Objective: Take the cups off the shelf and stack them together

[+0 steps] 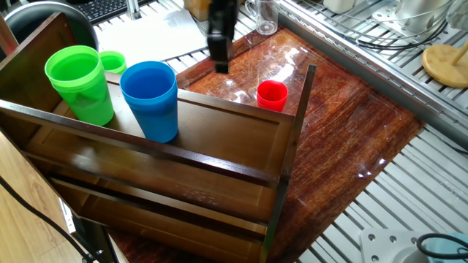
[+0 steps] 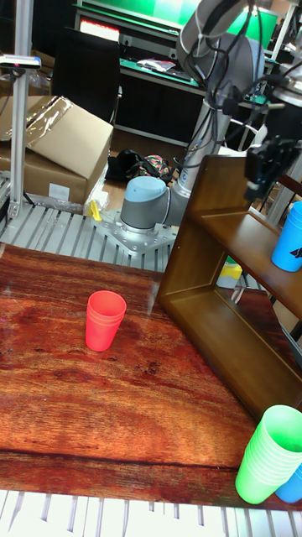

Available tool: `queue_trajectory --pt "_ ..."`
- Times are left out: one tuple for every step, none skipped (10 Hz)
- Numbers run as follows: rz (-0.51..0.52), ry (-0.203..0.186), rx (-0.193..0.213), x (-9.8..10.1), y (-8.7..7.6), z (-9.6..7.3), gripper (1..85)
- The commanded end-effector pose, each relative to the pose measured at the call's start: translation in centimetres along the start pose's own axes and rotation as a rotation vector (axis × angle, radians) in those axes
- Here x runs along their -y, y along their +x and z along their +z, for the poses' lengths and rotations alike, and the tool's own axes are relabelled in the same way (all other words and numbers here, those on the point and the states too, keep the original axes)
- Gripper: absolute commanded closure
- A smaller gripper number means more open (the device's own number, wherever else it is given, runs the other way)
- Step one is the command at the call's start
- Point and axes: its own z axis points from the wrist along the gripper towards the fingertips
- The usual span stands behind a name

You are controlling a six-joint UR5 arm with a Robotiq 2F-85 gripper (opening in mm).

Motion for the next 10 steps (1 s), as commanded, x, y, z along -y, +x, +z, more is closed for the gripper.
queue_trajectory --pt "0.149 -0.111 -0.016 -4.2 -0.6 -0.5 52.3" --pt "0.155 -0.112 -0.026 -4.3 -0.3 -0.5 52.7" --pt "0.176 -0.129 -0.035 -4.9 -0.2 -0.6 52.7" --pt "0.209 -0.158 -0.049 -5.8 0.0 -0.7 52.7" --pt "0.215 -0.155 -0.059 -5.6 0.1 -0.7 53.0" --pt "0.209 -0.127 -0.065 -4.9 0.4 -0.5 56.0" --pt "0.205 -0.106 -0.065 -4.3 0.5 -0.5 63.7" --pt "0.176 -0.062 -0.045 -3.0 0.1 -0.3 72.7" --pt "0.155 -0.005 -0.063 -1.6 0.7 -0.3 84.3" --pt "0.148 0.009 -0.037 -1.2 0.1 -0.3 84.3"
